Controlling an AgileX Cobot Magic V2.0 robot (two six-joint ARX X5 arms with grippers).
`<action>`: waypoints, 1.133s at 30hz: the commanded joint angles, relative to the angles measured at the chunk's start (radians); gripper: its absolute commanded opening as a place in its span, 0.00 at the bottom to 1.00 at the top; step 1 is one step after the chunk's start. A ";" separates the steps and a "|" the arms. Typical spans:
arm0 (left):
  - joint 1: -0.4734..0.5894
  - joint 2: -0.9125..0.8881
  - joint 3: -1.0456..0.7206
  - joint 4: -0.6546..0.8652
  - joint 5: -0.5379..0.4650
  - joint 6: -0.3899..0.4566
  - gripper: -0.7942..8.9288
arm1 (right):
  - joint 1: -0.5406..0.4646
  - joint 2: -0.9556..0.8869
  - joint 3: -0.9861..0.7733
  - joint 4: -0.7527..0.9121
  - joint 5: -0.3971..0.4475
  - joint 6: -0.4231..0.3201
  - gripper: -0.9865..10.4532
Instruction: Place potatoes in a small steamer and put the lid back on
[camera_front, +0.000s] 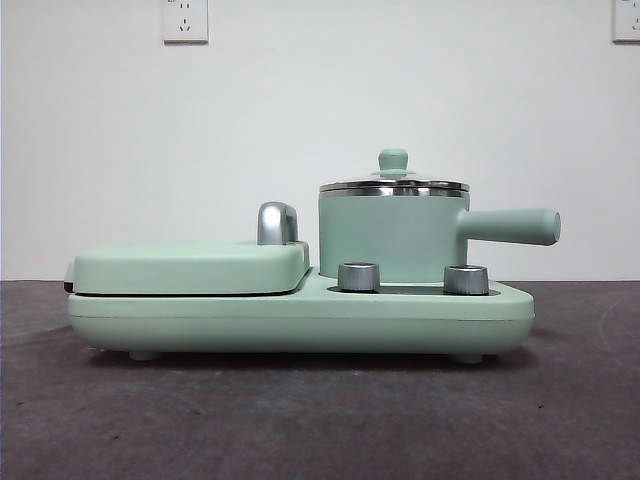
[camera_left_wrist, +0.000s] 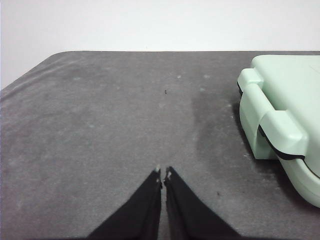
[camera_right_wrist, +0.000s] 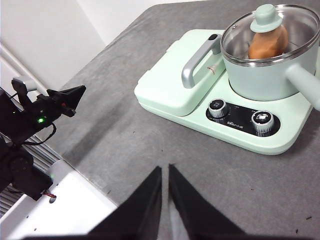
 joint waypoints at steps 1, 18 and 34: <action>0.002 -0.002 -0.020 -0.006 -0.005 0.013 0.10 | -0.014 -0.006 0.008 0.020 0.012 -0.021 0.10; 0.002 -0.002 -0.020 -0.006 -0.005 0.013 0.10 | -0.420 -0.254 -0.666 0.860 0.211 -0.330 0.10; 0.002 -0.002 -0.020 -0.006 -0.005 0.013 0.10 | -0.460 -0.364 -0.942 0.814 0.445 -0.266 0.10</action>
